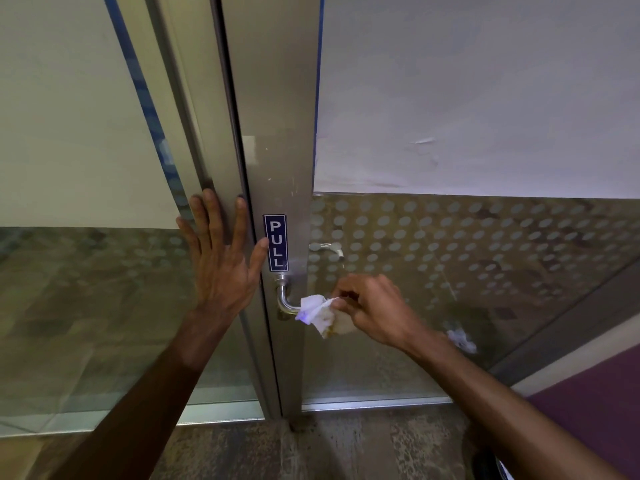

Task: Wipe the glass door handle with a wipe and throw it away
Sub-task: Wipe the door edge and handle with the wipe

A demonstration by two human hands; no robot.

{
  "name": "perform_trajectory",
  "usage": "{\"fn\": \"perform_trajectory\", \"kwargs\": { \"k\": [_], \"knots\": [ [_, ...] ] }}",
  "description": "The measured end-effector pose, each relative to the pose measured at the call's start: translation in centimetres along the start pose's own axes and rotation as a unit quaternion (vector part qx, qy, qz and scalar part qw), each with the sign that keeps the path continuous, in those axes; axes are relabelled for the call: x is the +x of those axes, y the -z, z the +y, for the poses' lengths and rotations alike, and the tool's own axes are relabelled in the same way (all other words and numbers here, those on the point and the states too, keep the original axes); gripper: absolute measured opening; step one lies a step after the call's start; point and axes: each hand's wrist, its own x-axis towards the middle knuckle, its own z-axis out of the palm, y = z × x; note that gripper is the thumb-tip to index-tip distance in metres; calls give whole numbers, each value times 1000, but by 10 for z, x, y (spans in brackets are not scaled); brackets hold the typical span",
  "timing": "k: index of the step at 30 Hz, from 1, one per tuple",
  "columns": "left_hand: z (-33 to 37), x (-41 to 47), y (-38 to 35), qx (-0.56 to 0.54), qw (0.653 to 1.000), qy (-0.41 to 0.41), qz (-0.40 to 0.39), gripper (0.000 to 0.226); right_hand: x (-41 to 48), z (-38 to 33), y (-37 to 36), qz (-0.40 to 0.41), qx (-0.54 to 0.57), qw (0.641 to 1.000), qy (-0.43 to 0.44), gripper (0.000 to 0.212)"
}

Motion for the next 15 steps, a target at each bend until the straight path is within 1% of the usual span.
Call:
{"fn": "perform_trajectory", "kwargs": {
  "k": [2, 4, 7, 9, 12, 13, 15],
  "knots": [
    [-1, 0, -1, 0, 1000, 0, 1, 77, 5, 1, 7, -37, 39, 998, -40, 14],
    [-2, -1, -2, 4, 1000, 1, 2, 78, 14, 0, 6, -58, 50, 995, -67, 22],
    [-3, -1, -3, 6, 1000, 0, 6, 78, 25, 0, -5, -34, 90, 987, -131, 19],
    [-4, 0, -3, 8, 1000, 1, 8, 76, 27, -1, -14, -13, 77, 986, -149, 20],
    [-4, 0, -4, 8, 1000, 0, 9, 74, 20, -2, -19, 2, 30, 993, -112, 20],
    [-4, -1, -3, 8, 1000, -1, 9, 73, 17, 0, -20, 0, 4, 997, -76, 20],
    [-3, 0, -2, 8, 1000, -2, 7, 73, 10, 6, -24, -13, -101, 994, 36, 18]
  ]
}}
